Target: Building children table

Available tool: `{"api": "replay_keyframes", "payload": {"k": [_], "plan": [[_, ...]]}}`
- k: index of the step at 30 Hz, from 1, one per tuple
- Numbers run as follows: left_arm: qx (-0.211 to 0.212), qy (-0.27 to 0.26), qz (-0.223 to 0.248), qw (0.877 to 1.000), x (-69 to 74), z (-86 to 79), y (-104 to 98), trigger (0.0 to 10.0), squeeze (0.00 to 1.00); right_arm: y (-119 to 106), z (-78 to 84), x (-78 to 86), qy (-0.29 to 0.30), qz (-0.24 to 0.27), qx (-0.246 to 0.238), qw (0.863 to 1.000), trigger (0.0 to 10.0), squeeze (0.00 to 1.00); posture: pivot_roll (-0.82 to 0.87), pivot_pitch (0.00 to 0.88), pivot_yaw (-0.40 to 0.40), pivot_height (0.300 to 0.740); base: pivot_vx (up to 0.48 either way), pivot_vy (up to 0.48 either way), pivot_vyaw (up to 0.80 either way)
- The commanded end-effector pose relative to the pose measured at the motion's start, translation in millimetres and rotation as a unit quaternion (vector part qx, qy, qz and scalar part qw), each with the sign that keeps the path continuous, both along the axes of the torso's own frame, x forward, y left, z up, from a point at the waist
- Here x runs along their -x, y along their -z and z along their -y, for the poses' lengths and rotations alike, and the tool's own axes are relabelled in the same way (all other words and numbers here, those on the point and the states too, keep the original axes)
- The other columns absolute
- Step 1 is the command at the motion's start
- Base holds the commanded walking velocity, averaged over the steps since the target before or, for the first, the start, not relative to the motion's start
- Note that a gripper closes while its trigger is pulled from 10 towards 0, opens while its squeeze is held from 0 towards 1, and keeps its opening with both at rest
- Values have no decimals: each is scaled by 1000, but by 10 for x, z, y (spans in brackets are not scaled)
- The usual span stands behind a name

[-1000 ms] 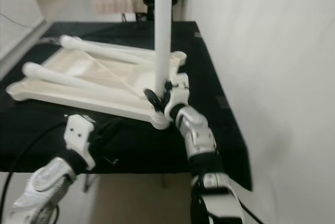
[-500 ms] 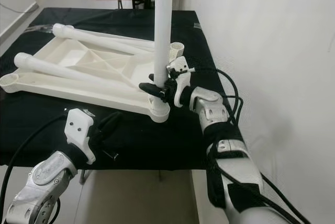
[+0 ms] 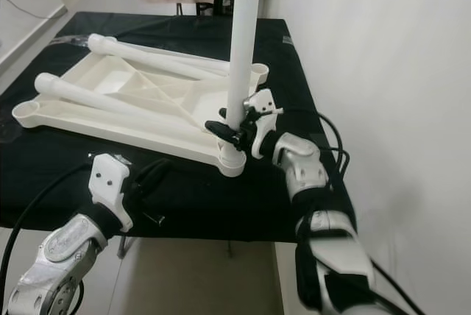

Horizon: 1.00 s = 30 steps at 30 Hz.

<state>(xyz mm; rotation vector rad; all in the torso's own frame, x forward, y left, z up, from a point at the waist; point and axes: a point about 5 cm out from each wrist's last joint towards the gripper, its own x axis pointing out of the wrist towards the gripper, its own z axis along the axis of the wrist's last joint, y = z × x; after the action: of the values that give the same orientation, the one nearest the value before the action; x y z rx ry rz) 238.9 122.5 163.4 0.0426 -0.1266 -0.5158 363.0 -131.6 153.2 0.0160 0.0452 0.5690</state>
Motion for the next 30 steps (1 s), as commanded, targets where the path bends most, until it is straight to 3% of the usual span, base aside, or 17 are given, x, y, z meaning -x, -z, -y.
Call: {"api": "replay_keyframes", "payload": {"k": [1,2,4,9,10,11,12,14,15,16,17,18,20,21,24,30], "plan": [[-7,0,-11,1000,4,-36,33,10000,0,401,-49,221,120,-88,26,989,0,0,54,81,-31,740,0,0,0],[-8,2,-12,1000,0,-40,39,10000,0,379,-153,311,131,-70,51,988,0,0,46,76,-27,740,0,0,0],[-7,6,-14,1000,-3,-21,43,10000,0,370,-179,310,139,-74,50,986,0,0,46,67,-30,740,0,0,0],[-6,14,-11,1000,-6,25,36,10000,0,341,-138,133,131,-84,43,987,0,0,64,67,-46,740,0,0,0],[-7,6,-9,1000,-18,-10,31,10000,0,299,-155,95,129,-74,35,988,10000,0,66,58,-40,740,0,0,0],[-8,0,-8,1000,-26,-37,30,10000,0,270,-169,85,129,-69,30,989,10000,0,66,58,-40,740,0,0,0],[-8,-3,-6,1000,-36,-48,20,10000,0,227,-185,65,117,-66,12,991,10000,314,69,52,-38,740,0,0,0],[-7,-4,-5,1000,-42,-52,14,10000,0,200,-193,53,108,-64,0,992,10000,314,69,51,-38,740,0,0,0],[-6,-1,-4,1000,-41,-34,10,10000,0,124,-213,55,96,-60,-19,993,10000,1000,68,48,-38,740,0,0,0],[-6,-1,-4,1000,-41,-34,10,10000,0,124,-213,55,96,-60,-19,993,10000,1000,68,48,-38,740,0,0,0],[-5,6,-6,1000,-31,5,23,10000,0,-49,-234,22,35,-34,-40,998,10000,1000,65,45,-39,740,0,0,0],[-5,8,-7,1000,-31,18,29,10000,0,-136,-210,-21,1,-19,-43,999,10000,149,63,41,-41,740,0,0,0],[-4,9,-7,1000,-32,26,33,10000,0,-208,-170,-68,-27,-7,-43,999,10000,149,63,41,-41,740,0,0,0],[-3,8,-6,1000,-36,26,30,10000,0,-255,-139,-96,-65,-4,-38,997,10000,0,65,37,-43,740,0,0,0],[-1,5,-5,1000,-40,29,24,10000,0,-297,-75,-112,-162,3,5,987,10000,0,72,34,-50,740,0,0,0],[-1,0,-2,1000,-36,17,23,10000,0,-398,-14,-194,-209,-13,14,978,10000,0,80,31,-63,740,0,0,0]]}}
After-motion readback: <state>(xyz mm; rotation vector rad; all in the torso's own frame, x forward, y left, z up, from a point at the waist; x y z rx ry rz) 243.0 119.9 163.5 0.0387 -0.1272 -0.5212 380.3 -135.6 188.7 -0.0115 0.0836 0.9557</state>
